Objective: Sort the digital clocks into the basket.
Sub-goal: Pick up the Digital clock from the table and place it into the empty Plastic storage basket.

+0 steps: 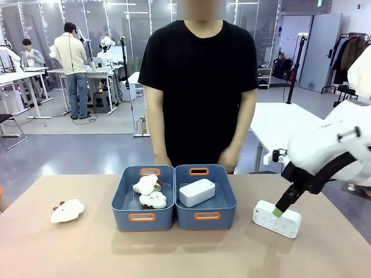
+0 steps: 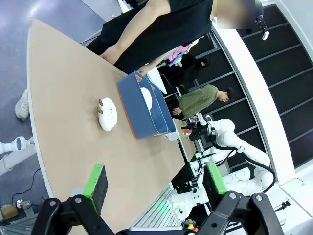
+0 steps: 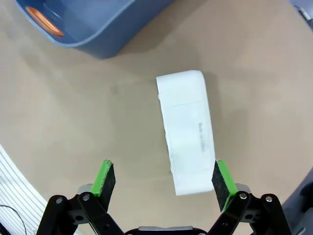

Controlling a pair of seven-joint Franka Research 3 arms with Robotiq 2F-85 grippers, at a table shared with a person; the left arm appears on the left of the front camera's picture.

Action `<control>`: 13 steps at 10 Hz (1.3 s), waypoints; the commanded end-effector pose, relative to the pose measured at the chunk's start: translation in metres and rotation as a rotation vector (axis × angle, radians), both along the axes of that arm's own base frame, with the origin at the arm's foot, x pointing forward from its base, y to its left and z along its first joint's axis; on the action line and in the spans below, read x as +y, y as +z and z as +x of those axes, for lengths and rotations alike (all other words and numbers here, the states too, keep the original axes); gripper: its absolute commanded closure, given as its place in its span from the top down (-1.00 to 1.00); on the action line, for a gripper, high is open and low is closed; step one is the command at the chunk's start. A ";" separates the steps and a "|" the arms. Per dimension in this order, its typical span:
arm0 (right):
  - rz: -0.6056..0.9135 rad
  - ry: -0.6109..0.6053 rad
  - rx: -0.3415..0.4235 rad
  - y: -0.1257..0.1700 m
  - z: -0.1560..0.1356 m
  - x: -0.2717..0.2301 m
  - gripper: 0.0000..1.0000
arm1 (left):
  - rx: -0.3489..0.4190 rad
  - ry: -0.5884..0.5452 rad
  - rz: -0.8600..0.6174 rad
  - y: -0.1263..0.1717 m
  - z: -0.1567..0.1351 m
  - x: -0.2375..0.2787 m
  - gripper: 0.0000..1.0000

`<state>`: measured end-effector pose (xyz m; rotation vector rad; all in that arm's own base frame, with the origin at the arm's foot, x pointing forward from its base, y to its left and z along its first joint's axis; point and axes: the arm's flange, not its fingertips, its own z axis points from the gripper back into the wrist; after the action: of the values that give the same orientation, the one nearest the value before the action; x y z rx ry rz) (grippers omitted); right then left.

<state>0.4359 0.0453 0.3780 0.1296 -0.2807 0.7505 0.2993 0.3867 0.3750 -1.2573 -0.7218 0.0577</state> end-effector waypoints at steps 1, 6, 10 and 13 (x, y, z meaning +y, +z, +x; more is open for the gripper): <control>-0.064 -0.014 -0.024 -0.009 0.008 0.004 1.00 | -0.001 0.005 0.003 0.003 -0.002 -0.002 1.00; -0.075 0.055 -0.016 -0.036 0.024 0.003 1.00 | -0.001 0.005 0.003 0.003 -0.002 -0.002 1.00; -0.055 0.103 -0.001 -0.049 0.035 -0.002 1.00 | -0.001 0.005 0.003 0.003 -0.002 -0.002 1.00; -0.081 0.099 0.036 -0.058 0.039 -0.005 -0.19 | -0.001 0.005 0.003 0.003 -0.002 -0.002 1.00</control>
<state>0.4692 0.0443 0.3225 0.0780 -0.2243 0.8420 0.2991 0.3869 0.3750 -1.2571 -0.7221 0.0581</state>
